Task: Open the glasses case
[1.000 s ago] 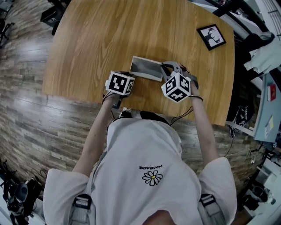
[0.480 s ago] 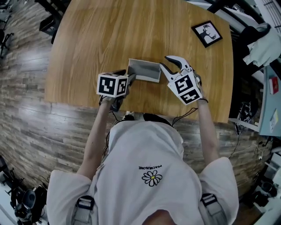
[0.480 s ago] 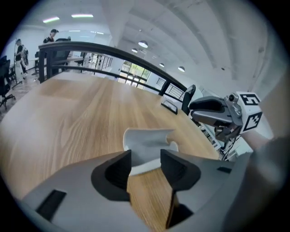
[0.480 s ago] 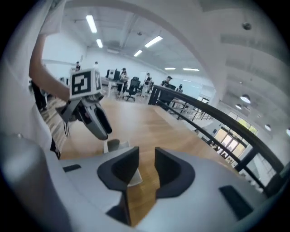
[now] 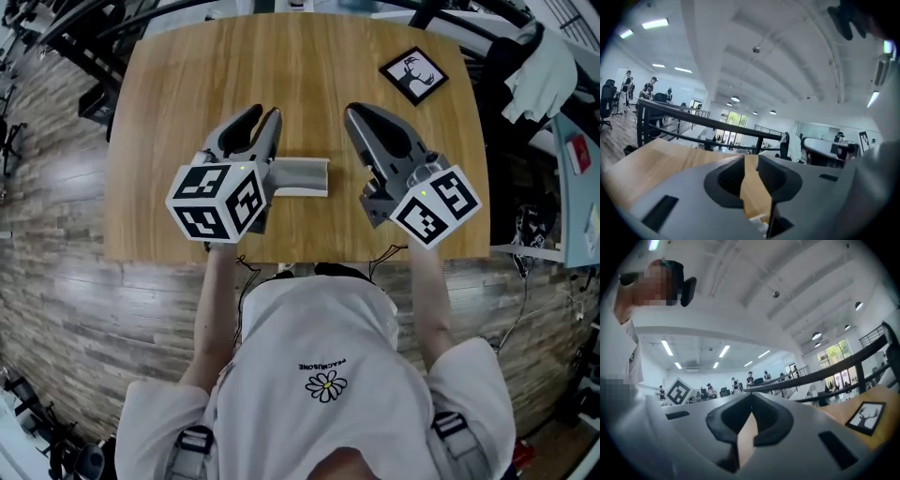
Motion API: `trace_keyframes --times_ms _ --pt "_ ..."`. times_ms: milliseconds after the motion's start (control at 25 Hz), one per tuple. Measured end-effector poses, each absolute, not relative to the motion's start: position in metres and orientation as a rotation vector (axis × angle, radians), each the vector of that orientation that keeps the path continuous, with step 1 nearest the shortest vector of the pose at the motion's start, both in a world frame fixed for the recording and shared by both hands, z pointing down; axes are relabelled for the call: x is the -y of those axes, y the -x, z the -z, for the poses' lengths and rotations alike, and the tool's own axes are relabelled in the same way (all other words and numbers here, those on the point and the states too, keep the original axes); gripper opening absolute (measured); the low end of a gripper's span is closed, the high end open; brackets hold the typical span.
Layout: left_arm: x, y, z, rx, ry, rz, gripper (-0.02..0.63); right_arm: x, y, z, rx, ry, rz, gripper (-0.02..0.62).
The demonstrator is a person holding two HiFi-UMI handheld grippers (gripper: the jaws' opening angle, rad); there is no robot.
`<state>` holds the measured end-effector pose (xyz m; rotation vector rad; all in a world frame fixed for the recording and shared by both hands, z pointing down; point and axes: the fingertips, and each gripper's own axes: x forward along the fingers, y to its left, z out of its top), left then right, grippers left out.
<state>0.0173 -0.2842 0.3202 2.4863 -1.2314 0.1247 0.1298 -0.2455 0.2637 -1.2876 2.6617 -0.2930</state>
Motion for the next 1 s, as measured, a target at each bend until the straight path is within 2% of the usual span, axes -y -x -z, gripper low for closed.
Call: trace_keyframes --times_ms 80,120,520,1000 --pt "0.281 -0.022 -0.299 1.302 -2.547 -0.046 0.038 0.239 -0.140 -0.243 -2.572 1.370 0.183 0.009" --pt "0.278 -0.025 -0.290 1.336 -2.588 -0.017 0.021 0.236 -0.145 -0.235 -2.539 1.421 0.127 0.008" --pt "0.240 -0.032 -0.264 1.607 -2.772 0.092 0.015 0.215 -0.172 -0.254 -2.343 1.782 0.037 0.006" --pt "0.243 -0.021 -0.270 1.645 -2.724 0.089 0.015 0.209 -0.156 -0.267 -2.459 1.859 -0.122 0.006"
